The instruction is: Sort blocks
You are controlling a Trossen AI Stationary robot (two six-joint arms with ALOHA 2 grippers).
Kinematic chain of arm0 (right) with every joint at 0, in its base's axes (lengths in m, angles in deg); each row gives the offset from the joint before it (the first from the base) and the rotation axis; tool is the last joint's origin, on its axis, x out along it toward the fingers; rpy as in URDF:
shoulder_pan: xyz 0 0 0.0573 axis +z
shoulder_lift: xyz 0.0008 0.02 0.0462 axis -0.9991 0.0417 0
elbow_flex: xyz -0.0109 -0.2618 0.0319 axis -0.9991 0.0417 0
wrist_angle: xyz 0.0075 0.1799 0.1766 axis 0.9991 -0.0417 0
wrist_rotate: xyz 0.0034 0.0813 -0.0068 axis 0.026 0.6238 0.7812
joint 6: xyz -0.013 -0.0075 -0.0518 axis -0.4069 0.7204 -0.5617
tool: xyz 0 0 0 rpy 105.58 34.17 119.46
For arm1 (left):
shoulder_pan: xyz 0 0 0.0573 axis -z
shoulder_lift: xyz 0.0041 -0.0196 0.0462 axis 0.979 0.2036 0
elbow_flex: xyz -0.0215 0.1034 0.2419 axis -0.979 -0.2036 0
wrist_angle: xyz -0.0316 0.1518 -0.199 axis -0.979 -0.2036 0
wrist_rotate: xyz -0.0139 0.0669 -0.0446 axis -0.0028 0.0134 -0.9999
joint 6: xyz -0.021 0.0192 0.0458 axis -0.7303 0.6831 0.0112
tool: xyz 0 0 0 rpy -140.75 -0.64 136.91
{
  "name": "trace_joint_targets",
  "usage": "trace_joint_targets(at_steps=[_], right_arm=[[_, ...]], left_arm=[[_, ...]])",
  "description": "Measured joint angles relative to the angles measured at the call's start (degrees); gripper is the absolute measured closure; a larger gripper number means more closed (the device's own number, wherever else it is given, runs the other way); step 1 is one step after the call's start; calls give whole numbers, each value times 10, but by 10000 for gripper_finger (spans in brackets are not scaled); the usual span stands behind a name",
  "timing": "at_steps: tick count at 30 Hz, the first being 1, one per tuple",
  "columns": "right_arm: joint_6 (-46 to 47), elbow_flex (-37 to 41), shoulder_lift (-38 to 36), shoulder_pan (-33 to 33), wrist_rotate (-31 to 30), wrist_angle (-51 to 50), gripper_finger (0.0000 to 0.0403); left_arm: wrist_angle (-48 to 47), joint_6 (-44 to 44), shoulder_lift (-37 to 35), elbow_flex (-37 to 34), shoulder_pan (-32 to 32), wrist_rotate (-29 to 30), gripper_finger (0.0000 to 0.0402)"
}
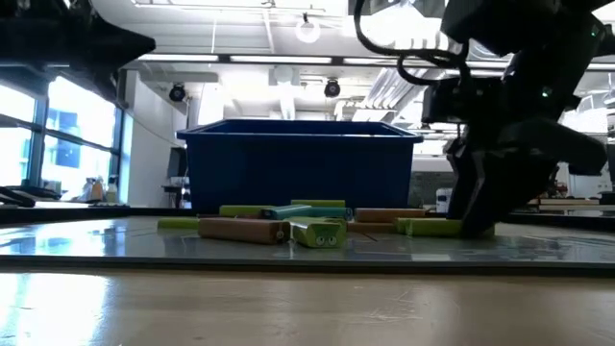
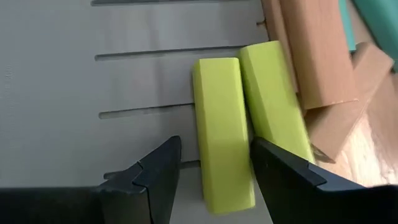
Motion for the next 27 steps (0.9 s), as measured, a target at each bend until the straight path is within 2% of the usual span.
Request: trace_joint_targets(at_steps=[4,13,20,24,27], right_arm=[[-7,0,10,-12,-13,2,218],[-76,0,11,-88,-77,-1,218],[-91,1,11,-133,-59,47,218],[-113,-2,11,-127,-39,75,218],[-115,-24,12,-111,-37,75,218]], left_arm=[[23,1,0,0,0,38,401],[22,-14,6,0,0,55,401],[21,-41,36,0,0,55,401],[21,-41,78,0,1,54,401],[24,-39,119,0,8,19,401]])
